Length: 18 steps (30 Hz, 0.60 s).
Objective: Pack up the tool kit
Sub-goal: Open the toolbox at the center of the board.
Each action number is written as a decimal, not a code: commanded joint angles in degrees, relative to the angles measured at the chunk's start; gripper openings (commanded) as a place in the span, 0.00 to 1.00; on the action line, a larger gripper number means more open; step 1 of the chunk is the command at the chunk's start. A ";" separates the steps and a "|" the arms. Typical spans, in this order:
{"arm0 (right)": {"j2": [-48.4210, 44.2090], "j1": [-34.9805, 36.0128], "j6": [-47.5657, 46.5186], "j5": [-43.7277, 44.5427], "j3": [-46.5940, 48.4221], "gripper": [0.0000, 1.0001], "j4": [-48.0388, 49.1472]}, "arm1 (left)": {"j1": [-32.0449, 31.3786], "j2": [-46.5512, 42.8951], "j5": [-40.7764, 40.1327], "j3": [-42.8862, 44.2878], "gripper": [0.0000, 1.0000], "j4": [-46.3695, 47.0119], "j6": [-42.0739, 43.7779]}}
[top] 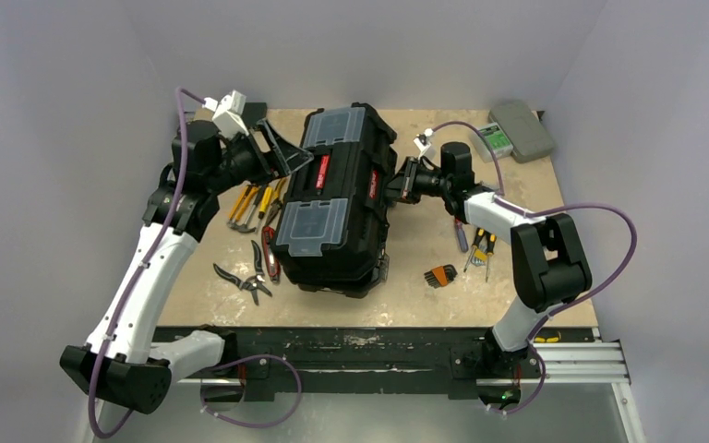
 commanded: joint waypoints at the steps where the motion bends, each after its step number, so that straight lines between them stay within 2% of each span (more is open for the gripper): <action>1: -0.34 2.11 0.63 -2.96 1.90 0.00 5.25 | -1.75 -0.14 -4.10 5.11 0.76 -6.53 6.48; 6: -0.07 2.83 0.76 -2.72 2.43 0.00 5.24 | -11.20 2.68 -15.69 13.82 0.79 -17.56 13.79; 12: 0.06 3.60 1.14 -2.56 2.83 0.00 5.57 | -22.32 5.39 -27.82 18.80 0.80 -23.70 19.12; 18: 0.17 3.88 1.20 -2.53 3.02 0.00 5.44 | -34.88 12.88 -43.16 29.42 0.79 -33.79 22.13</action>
